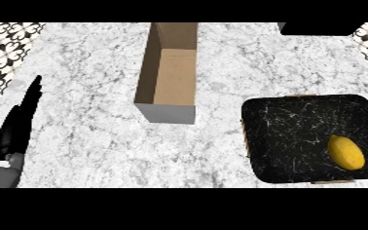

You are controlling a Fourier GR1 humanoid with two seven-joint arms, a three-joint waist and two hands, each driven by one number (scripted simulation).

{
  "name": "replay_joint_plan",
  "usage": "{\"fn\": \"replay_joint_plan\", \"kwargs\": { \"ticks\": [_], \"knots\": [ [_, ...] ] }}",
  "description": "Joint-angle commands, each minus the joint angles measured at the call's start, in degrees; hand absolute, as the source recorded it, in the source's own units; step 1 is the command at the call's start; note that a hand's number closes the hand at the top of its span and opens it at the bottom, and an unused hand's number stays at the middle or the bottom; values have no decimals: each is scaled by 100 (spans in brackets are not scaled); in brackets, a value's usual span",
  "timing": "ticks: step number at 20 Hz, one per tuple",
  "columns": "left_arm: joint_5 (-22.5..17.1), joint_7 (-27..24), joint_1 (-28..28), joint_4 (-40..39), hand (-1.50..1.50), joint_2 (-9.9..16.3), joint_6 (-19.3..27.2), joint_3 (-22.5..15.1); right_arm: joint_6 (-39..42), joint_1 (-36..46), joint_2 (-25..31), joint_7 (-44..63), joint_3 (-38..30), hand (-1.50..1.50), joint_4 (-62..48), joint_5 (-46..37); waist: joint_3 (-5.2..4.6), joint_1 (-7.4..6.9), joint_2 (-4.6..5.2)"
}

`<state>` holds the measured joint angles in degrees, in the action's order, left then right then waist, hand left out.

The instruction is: Pick the lemon from the tray and place it in the cardboard box

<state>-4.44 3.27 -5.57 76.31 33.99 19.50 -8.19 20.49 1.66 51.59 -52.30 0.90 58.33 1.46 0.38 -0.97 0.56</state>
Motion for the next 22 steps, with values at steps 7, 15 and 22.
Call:
{"fn": "replay_joint_plan", "kwargs": {
  "ticks": [7,15,22],
  "knots": [
    [167,-58,-189,-254,0,-199,-12,-19,-101,783,948,-1176,1062,-150,-640,-1931,-26,-62,-5],
    [356,-20,-204,-192,0,-257,-75,83,-63,1822,598,-910,1802,-150,-1332,-3030,-32,-18,-27],
    [238,-117,-136,-290,0,-140,-552,559,-446,2502,-141,-475,1986,-150,-1950,-3841,-34,1,-33]
  ]
}}
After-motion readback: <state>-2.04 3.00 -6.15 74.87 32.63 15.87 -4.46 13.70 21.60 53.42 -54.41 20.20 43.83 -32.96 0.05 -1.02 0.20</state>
